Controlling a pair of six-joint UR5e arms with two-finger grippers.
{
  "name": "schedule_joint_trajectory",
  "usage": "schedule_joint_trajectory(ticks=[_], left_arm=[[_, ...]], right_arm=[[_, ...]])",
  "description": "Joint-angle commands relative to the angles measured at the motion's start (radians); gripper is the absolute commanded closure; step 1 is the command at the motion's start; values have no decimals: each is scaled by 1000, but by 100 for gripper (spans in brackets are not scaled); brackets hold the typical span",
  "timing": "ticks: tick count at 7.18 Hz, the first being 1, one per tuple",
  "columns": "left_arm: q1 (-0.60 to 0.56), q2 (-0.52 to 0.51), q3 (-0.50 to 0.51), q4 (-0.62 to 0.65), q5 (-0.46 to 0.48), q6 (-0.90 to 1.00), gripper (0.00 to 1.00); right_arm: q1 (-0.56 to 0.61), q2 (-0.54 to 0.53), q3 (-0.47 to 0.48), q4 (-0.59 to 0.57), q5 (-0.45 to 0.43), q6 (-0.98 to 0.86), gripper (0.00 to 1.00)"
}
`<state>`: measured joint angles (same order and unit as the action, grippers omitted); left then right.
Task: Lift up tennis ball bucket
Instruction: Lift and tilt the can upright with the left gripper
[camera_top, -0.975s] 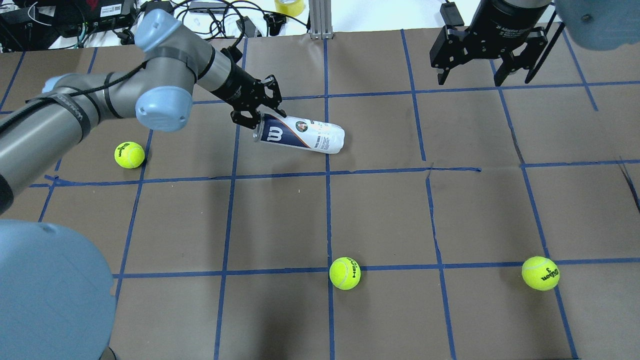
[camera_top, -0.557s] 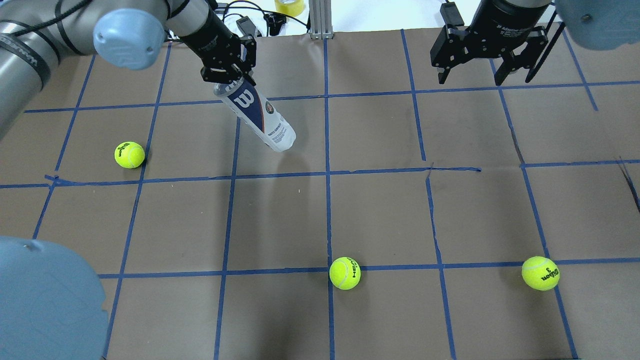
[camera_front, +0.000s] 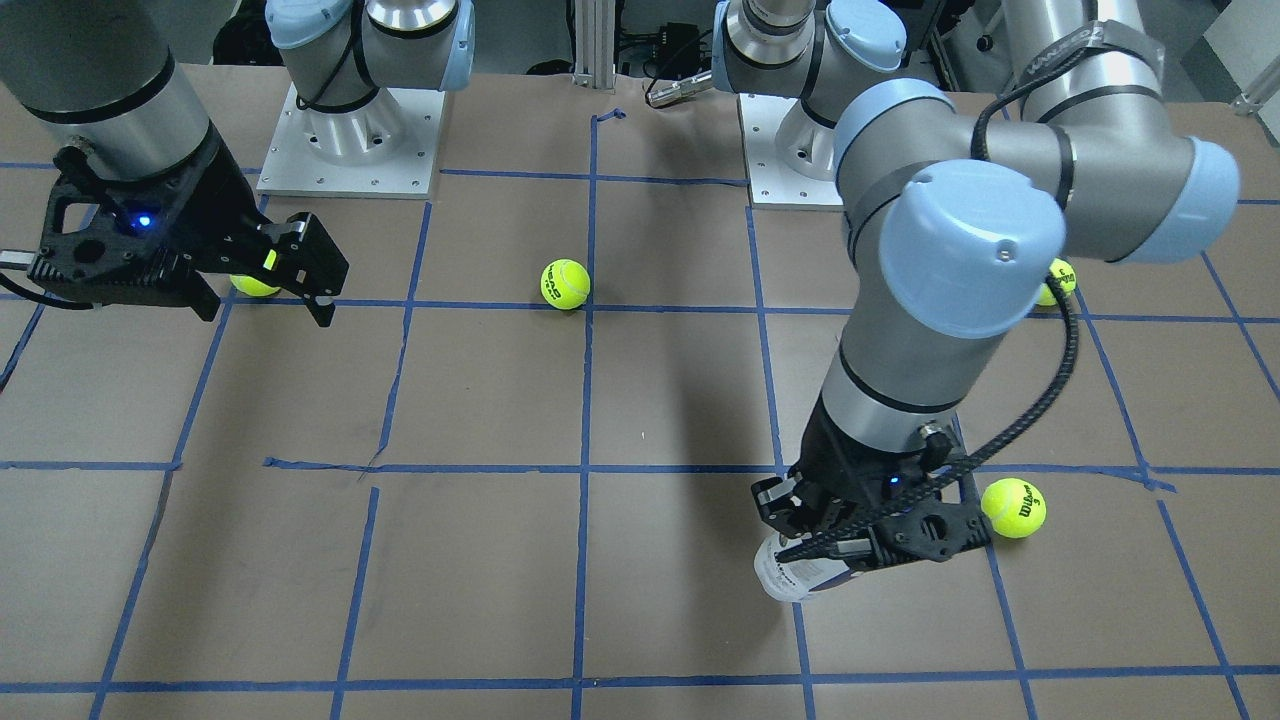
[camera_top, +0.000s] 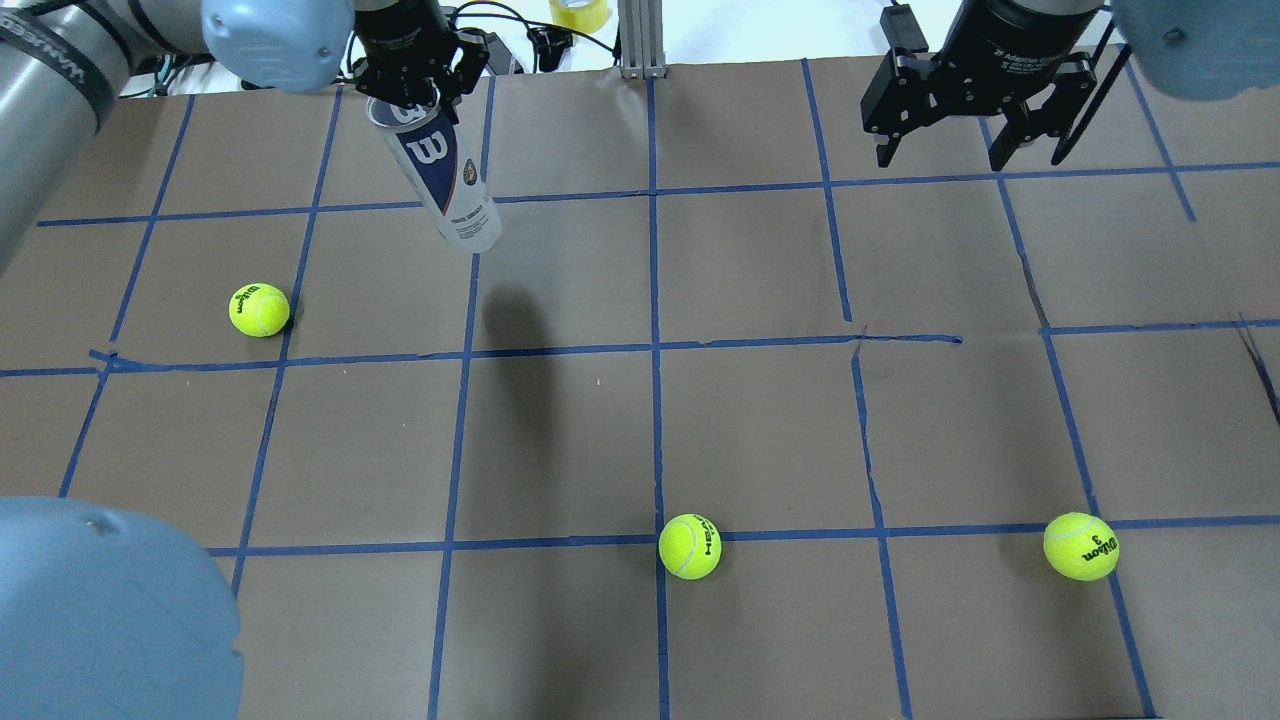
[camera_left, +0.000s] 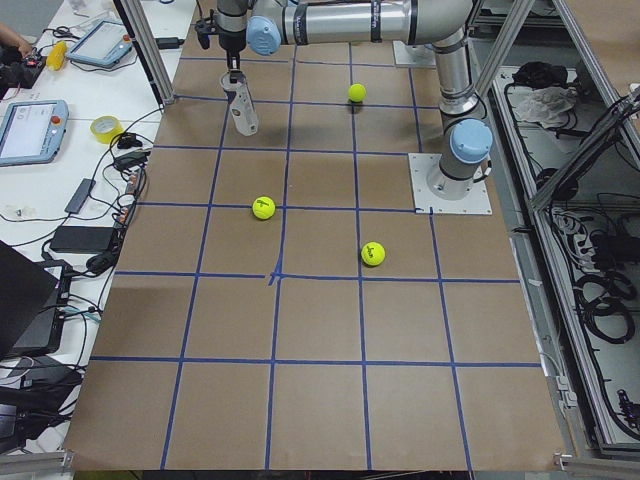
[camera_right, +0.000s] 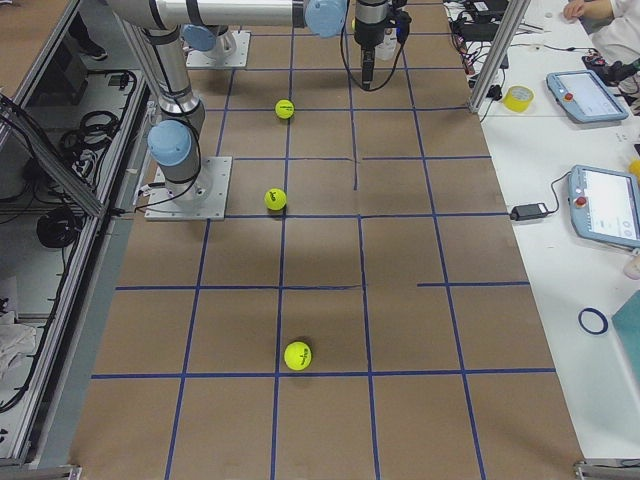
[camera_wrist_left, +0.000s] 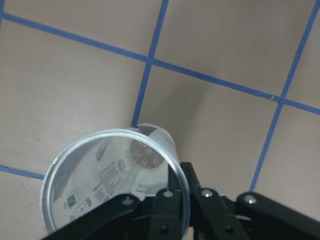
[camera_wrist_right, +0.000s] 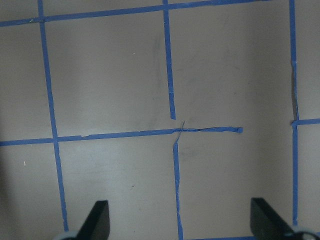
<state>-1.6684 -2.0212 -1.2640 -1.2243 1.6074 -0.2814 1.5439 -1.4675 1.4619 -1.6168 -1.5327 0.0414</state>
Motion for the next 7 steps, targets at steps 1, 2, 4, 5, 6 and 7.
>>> schedule_joint_trajectory(ticks=[1,2,4,5,6,7], left_arm=[[-72,-1,-101,139,20,-4,100],[-82,-2,-121,179,20,-4,100],[-96,-5,-126,184,20,-4,100],[-99,-8,-127,186,16,-21,100],[-108,-11,-129,186,14,-45,100],[-112,-14,-132,184,16,-47,100]], right_arm=[[-1,0,0,0,0,0,0],[-1,1,0,0,0,0,0],[-1,1,0,0,0,0,0],[-1,1,0,0,0,0,0],[-1,1,0,-2,0,0,0],[-1,1,0,-2,0,0,0]])
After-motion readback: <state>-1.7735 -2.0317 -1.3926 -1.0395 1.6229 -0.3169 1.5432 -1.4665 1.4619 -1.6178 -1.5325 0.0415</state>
